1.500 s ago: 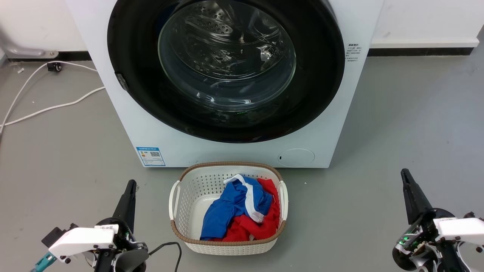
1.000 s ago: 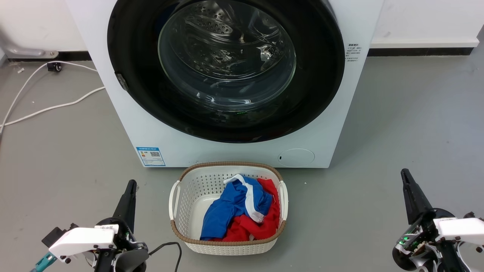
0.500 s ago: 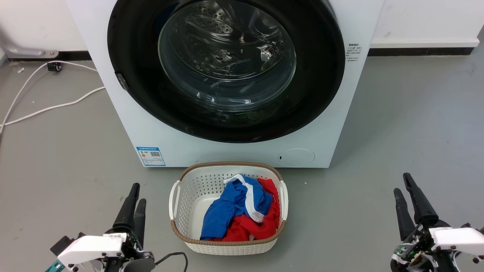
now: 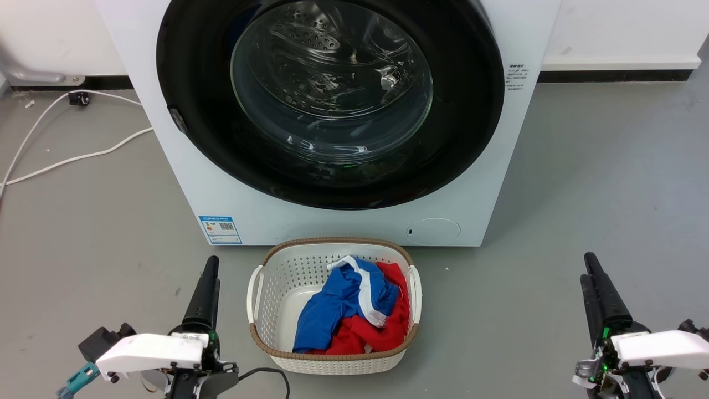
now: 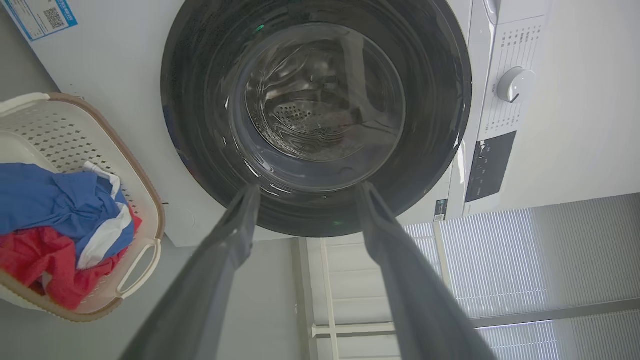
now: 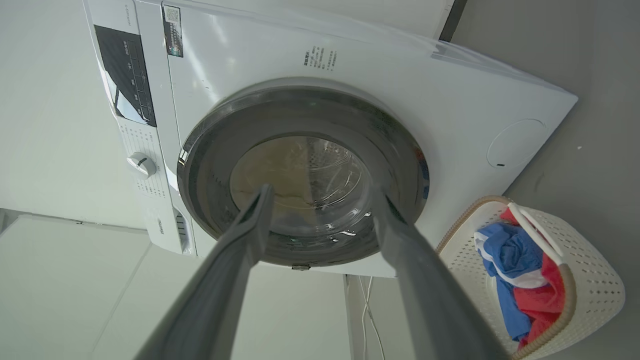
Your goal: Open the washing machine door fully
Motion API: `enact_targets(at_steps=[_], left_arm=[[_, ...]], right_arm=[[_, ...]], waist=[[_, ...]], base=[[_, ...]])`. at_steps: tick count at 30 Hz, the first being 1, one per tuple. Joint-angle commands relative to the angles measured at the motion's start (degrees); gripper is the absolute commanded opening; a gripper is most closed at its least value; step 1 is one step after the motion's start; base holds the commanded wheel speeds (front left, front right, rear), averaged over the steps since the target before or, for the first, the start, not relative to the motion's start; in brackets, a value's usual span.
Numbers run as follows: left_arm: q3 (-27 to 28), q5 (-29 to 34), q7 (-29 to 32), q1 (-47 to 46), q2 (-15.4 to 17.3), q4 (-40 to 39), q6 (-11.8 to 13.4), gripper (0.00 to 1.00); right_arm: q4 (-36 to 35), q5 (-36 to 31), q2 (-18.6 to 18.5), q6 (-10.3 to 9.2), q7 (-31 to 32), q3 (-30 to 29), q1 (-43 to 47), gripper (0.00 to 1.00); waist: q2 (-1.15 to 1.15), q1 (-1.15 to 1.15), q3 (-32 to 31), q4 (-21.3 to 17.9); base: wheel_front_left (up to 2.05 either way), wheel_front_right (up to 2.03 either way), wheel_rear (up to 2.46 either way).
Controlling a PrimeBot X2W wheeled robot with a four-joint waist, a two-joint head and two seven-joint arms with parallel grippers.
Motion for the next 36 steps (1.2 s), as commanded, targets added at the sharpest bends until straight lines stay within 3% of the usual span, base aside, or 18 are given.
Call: enact_targets(at_steps=[1, 20, 36], left_arm=[[-0.21, 1.92, -0.51, -1.51, 0.29, -1.36, -0.09, 1.0], [-2.37, 27.73, -4.69, -1.06, 0.0, -4.31, -0.13, 1.0], [-3.42, 44.16, -7.63, -1.5, 0.4, -3.19, 0.58, 1.0]], right_arm=[[-1.15, -1.93, -0.55, 0.03, -0.47, 0.13, -0.74, 1.0], [-6.23, -31.34, -1.18, 0.05, -3.21, 1.57, 0.5, 1.0], [-8.93, -46.73, -1.19, 0.08, -2.06, 2.35, 1.85, 1.0]], waist=[[0.0, 0.0, -0.02, 0.0], [0.0, 0.0, -0.35, 0.02], [0.0, 0.0, -0.47, -0.21]], base=[[0.0, 0.0, 0.0], [0.0, 0.0, 0.0], [0.0, 0.0, 0.0]])
